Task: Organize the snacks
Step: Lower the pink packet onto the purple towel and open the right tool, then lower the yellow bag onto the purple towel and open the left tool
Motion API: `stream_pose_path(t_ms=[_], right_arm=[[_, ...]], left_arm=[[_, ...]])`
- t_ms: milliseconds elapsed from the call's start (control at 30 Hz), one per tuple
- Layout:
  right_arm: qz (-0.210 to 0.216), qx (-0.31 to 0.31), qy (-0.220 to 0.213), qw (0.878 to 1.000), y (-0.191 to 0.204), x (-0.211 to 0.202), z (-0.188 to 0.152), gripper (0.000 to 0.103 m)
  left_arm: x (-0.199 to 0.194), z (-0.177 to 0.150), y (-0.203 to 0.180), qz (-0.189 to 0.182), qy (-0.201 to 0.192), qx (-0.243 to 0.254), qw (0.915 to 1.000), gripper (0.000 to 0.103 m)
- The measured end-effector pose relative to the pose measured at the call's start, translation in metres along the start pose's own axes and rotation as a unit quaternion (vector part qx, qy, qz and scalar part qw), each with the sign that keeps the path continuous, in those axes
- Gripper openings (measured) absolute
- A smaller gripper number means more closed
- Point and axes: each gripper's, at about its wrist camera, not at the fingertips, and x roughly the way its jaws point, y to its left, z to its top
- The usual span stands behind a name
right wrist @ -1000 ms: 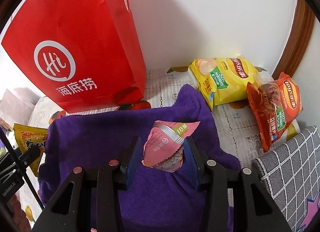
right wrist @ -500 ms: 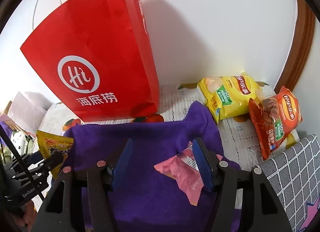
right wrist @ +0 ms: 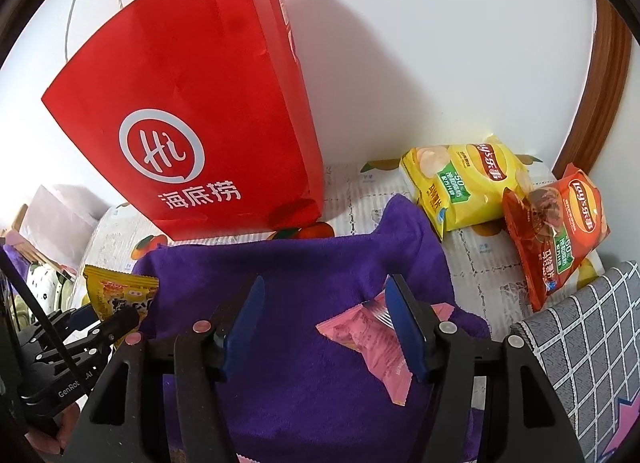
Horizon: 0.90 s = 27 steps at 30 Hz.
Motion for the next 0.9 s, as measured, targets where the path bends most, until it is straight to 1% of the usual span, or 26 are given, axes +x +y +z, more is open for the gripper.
stream_pose_path(t_ms=[333,467,533,667,700,800,900], right_arm=[[0.003,-0.007,0.002,1.0,0.004,-0.001,-0.002,0.063],[0.005,-0.009,0.002,1.0,0.004,-0.002,-0.002,0.063],[0.005,-0.01,0.002,1.0,0.005,-0.002,-0.002,0.063],[0.005,-0.014,0.002,1.0,0.007,-0.004,-0.002,0.063],[0.004,-0.015,0.001,1.0,0.008,-0.005,-0.001,0.064],[-0.006,-0.021,-0.008,1.0,0.012,-0.008,-0.001,0.074],[-0.033,-0.034,-0.021,0.999,0.018,-0.012,-0.001,0.075]], left_arm=[[0.001,0.001,0.0,-0.001,0.01,-0.004,0.9999,0.049],[-0.002,0.002,-0.002,-0.004,0.006,0.0,1.0,0.058],[-0.003,0.002,-0.004,-0.002,0.004,0.004,1.0,0.06],[-0.005,0.002,-0.005,-0.006,0.003,0.004,1.0,0.061],[-0.005,0.002,-0.005,-0.006,0.002,0.004,1.0,0.061],[-0.008,0.003,-0.005,-0.008,-0.002,0.003,1.0,0.061],[-0.011,0.004,-0.005,-0.009,-0.007,0.002,0.9999,0.061]])
